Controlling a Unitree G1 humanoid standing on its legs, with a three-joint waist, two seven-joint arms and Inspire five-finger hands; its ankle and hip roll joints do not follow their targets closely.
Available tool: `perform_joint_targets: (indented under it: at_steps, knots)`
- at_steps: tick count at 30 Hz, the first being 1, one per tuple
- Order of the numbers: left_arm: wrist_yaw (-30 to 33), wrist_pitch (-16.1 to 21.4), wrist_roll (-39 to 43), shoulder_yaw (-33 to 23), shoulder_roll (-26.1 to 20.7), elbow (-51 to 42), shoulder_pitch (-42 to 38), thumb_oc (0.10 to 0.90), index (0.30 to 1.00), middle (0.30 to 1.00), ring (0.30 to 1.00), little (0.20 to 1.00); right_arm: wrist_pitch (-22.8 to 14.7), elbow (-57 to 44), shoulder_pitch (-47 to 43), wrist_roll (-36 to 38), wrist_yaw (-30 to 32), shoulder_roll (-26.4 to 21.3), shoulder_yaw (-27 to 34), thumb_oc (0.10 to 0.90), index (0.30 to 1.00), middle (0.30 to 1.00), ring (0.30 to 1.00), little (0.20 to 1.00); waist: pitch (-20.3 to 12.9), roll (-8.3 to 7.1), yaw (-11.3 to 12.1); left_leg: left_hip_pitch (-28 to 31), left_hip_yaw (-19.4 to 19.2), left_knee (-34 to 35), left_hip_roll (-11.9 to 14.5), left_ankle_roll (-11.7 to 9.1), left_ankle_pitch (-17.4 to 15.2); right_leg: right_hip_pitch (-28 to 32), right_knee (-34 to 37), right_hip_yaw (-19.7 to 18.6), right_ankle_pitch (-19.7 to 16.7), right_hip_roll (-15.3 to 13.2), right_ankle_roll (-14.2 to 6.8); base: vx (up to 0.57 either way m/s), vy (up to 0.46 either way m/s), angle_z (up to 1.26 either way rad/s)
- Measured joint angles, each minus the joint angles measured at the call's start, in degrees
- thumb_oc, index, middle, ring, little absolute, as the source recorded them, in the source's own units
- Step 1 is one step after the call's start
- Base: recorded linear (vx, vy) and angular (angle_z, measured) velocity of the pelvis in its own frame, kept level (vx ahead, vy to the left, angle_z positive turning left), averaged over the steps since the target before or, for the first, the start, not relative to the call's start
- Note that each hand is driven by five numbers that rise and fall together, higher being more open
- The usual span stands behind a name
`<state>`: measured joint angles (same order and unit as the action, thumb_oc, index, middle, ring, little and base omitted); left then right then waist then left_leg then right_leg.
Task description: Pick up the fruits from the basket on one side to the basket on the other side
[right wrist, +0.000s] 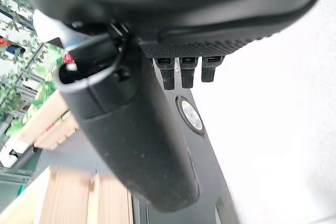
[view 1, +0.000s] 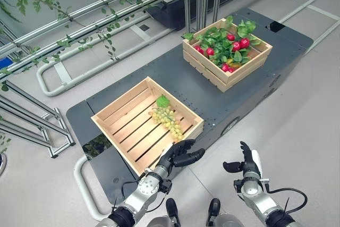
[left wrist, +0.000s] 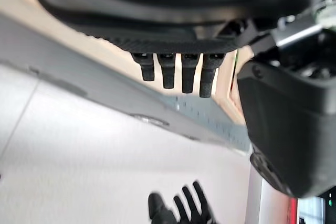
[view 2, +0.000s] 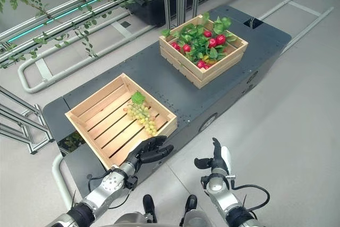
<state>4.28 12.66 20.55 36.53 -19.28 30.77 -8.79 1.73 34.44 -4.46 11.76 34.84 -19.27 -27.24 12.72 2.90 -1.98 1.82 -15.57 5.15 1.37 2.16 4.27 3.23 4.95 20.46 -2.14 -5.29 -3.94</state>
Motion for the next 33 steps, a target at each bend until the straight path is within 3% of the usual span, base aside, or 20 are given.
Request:
perform_joint_targets:
  at_steps: [9,10,13,14,17,19,21,22,24,25,29,33]
  knots:
    - [2.79,0.16,-0.6,-4.69,-2.61,-3.44,3.95,0.8,0.9,0.9,0.9,0.9,-1.95,-1.54,0.11,-0.08,1.46,2.56,-0.09,0.8,0.9,0.9,0.9,0.9,-0.06,-0.62,2.98,0.05,2.41,0.03,-1.3,0.59,-0.4,1.02,-0.25,-0.93,0.45,-1.03,-2.12,0.03,0.122,0.14]
    - [2.63,0.2,-0.62,-4.68,-2.92,-3.72,3.94,0.8,0.9,0.9,0.9,0.9,-1.98,-1.4,-0.12,-0.07,2.14,2.51,-0.1,0.8,0.9,0.9,0.9,0.9,0.0,-0.68,2.91,-0.1,2.49,0.4,-1.38,0.78,-0.86,-0.08,-2.82,-0.67,1.48,-1.6,-2.52,-0.05,0.154,0.08]
    - [2.11,0.83,-0.64,-4.04,-3.41,-4.69,2.99,0.8,0.9,0.9,0.9,0.9,-2.56,-1.24,-0.67,-0.09,2.53,1.13,-0.2,0.8,0.9,0.9,0.9,0.9,1.9,0.16,2.33,0.01,3.27,0.32,-0.11,2.09,-0.68,-10.27,-24.93,-1.44,4.64,-4.43,-3.53,-0.07,0.009,0.03]
    - [2.04,0.87,-0.58,-3.4,-4.48,-5.97,2.55,0.8,0.9,0.9,0.9,0.9,-2.73,-1.26,0.06,-0.05,2.59,1.23,-0.28,0.8,0.9,0.9,0.9,0.9,2.6,-1.24,1.37,0.6,4.45,-0.03,-0.78,2.98,0.03,-13.4,-30.44,-2.78,6.13,-5.99,-3.11,-0.05,-0.139,0.33]
    - [2.06,1.46,-0.41,-3.38,-5.95,-7.29,0.0,0.8,0.9,0.9,0.9,0.9,-3.32,-1.27,0.18,-0.05,2.64,2.12,-0.38,0.8,0.9,0.9,0.9,0.9,4.35,-3.99,1.48,-1.13,5.55,-0.04,-2.02,3.21,0.58,-15.46,-23.08,-6.39,5.83,-5.88,-2.83,-0.06,-0.229,0.36]
    - [1.89,1.68,0.93,-3.38,-6.06,-7.23,-2.46,0.8,0.9,0.9,0.9,0.9,-3.68,-1.09,-1.16,-0.06,2.64,2.43,-0.39,0.8,0.9,0.9,0.9,0.9,4.96,-3.85,1.32,-3.86,6.48,-0.04,-1.99,2.99,1.12,-15.34,-11.27,-9.37,4.83,-4.5,-4.35,0.06,-0.178,0.35]
    - [0.88,1.95,2.77,-3.52,-5.89,-7.23,-3.35,0.8,0.9,0.9,0.9,0.9,-3.67,0.37,-2.67,-0.04,2.64,3.05,-0.38,0.8,0.9,0.9,0.9,0.9,5.47,-3.04,0.98,-4.58,7.88,-0.05,-2.57,2.7,1.72,-13.29,-5.48,-10.15,3.73,-4.55,-4.2,0.17,-0.168,0.45]
    - [0.67,1.95,2.96,-4.06,-5.59,-7.69,-2.71,0.8,0.9,0.9,0.9,0.9,-3.51,0.57,-2.71,0.0,2.64,3.58,-0.44,0.8,0.9,0.9,0.9,0.9,5.59,-2.82,1.15,-3.74,8.67,-0.05,-2.91,2.01,1.43,-10.48,-2.57,-9.28,0.36,-4.87,-4.15,0.27,-0.185,0.41]
    - [0.07,1.95,4.65,-5.4,-5.84,-10.52,-0.27,0.8,0.9,0.9,0.9,0.9,-3.47,0.26,-2.08,-0.05,2.63,4.27,-0.57,0.8,0.9,0.9,0.9,0.9,5.69,-3.01,1.29,-1.84,8.73,-0.03,-2.71,0.59,0.6,-7.18,-0.25,-7.89,-4.8,-4.83,-3.63,0.3,-0.16,0.41]
    - [-0.12,1.97,5.13,-6.72,-5.32,-13.08,2.07,0.8,0.9,0.9,0.9,0.9,-3.39,-0.62,-0.98,-0.05,2.63,3.93,-0.39,0.8,0.9,0.9,0.9,0.9,5.56,-2.38,1.25,-0.28,7.94,-0.02,-1.54,-0.37,0.09,-5.13,0.2,-7.22,-5.52,-3.89,-2.9,0.19,-0.085,0.29]
    - [0.7,2.84,4.85,-9.4,-5.79,-20.41,3.94,0.8,0.9,0.9,0.9,0.9,-3.37,-2.19,-0.37,-0.05,2.63,2.65,0.5,0.8,0.9,0.9,0.9,0.9,5.35,-2.13,1.77,1.56,7.24,0.03,1.53,-2.78,-0.89,-3.55,0.12,-7.2,-3.97,-0.58,-1.03,0.13,-0.042,-0.07]
    - [5.69,2.97,-2.63,-12.73,-6.24,-23.88,0.6,0.8,0.9,0.9,0.9,0.9,-3.14,-4.52,-0.31,-0.07,2.64,-0.36,2.63,0.8,0.9,0.9,0.9,0.9,5.34,-2.09,0.6,1.71,7.18,-0.02,2.45,-3.23,-1.13,-3.57,0.1,-7.15,-3.76,0.2,-0.7,0.06,0.001,-0.07]
